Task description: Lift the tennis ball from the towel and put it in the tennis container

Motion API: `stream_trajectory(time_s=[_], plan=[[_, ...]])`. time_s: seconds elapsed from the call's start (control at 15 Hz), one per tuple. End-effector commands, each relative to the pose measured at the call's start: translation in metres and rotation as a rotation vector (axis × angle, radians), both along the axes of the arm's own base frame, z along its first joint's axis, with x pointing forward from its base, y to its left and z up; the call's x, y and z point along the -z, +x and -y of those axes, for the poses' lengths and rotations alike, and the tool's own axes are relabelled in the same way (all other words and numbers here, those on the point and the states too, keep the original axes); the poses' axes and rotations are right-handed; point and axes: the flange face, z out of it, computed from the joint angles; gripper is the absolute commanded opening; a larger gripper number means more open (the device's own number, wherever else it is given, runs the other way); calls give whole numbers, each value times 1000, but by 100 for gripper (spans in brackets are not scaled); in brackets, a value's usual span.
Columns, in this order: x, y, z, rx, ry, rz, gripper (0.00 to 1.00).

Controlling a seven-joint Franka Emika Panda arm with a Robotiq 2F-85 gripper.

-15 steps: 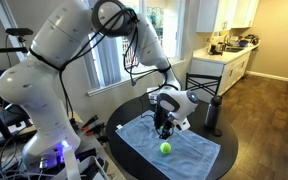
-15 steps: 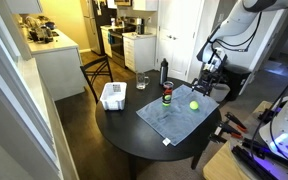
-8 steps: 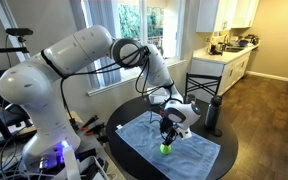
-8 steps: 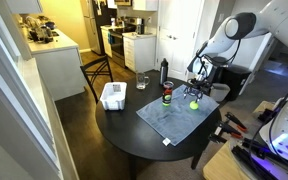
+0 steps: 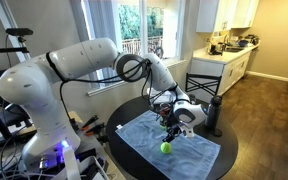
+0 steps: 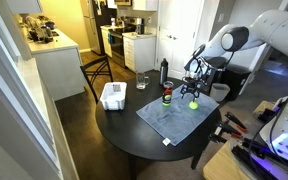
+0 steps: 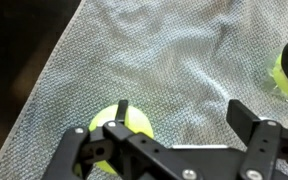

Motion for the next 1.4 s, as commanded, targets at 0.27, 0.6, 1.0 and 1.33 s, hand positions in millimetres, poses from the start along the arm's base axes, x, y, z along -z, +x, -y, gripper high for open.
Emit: stream_trajectory(time_s=[0.27,0.6,1.0,1.33], plan=[[-1,5,7,-6,122,-138,100],[17,3,10,4,92,-173,100],[41,-20,-2,4,45,-256,100],[41,-20,8,4,-6,-252,100]])
